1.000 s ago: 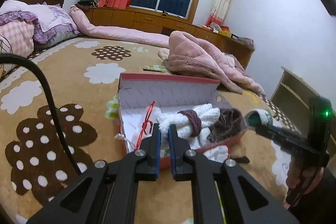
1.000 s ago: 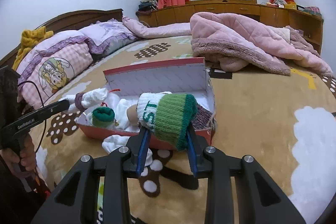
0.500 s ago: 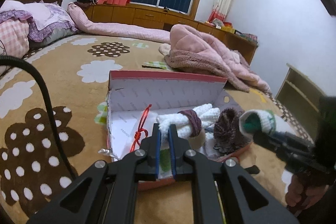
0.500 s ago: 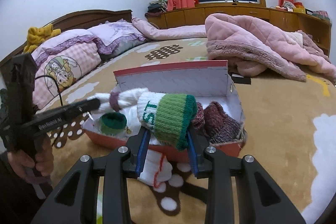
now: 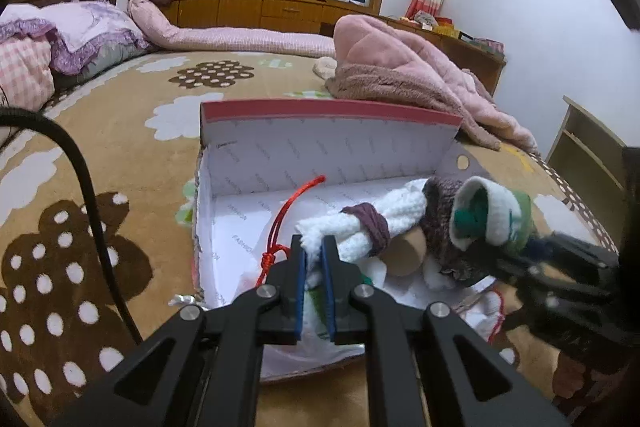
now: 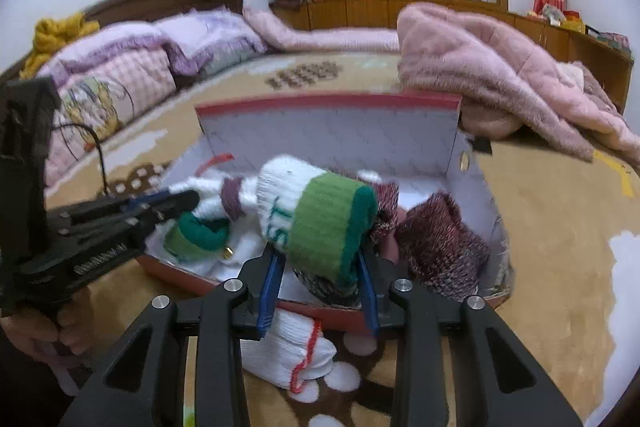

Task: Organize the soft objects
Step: 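Carry both socks into the shoebox and open both grippers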

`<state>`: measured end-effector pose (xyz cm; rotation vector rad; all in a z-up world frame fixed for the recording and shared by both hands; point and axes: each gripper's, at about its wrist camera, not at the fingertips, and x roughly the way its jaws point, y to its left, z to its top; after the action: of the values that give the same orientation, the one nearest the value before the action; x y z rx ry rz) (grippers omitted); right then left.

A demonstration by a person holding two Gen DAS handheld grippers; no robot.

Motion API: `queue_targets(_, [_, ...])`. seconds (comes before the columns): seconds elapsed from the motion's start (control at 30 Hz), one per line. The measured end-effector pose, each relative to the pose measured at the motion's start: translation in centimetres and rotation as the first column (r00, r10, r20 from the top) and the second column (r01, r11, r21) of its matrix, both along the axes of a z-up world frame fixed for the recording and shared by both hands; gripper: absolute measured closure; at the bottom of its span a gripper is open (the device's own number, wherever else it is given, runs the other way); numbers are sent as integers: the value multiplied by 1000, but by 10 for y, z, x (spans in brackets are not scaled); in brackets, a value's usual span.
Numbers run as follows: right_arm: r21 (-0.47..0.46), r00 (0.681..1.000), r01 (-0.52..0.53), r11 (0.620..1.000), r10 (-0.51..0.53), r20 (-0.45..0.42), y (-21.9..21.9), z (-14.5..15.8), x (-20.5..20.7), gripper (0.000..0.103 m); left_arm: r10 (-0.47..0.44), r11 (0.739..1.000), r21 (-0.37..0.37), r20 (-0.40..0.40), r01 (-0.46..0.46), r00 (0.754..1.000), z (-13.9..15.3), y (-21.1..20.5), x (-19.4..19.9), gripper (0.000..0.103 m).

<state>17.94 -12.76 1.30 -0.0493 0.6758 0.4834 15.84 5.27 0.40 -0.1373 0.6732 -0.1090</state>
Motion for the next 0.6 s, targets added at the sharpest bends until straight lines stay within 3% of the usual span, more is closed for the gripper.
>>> queue_targets(0.27, [-77,1000,-4,997,3,-17,6,-12,10,68,12,1000,16,5,-12,1000,-6,-2,3,94])
queue_targets(0.3, [-84,1000,-4,996,3,-13,7,-12,9,68,19,1000,23,6,-19,1000,-6,-2,3,88])
queue_targets(0.4, [-81,1000,-4,997,3,-7,7,-14,8,64,71,997,25,3,-71,997,-7,4,3,56])
queue_targets(0.47, [-83,1000,-5,997,6,11,8,-15,6,59,56,998,-7,12,-56,998,-7,8,1,54])
queue_targets(0.5, [-88,1000,6,996,-4,20,7,-15,5,51,58,998,-4,15,-58,998,-7,8,0,51])
queue_targets(0.6, [-85,999,38,996,-37,12,2,-15,9,45,58,998,17,24,-58,998,-6,5,-2,49])
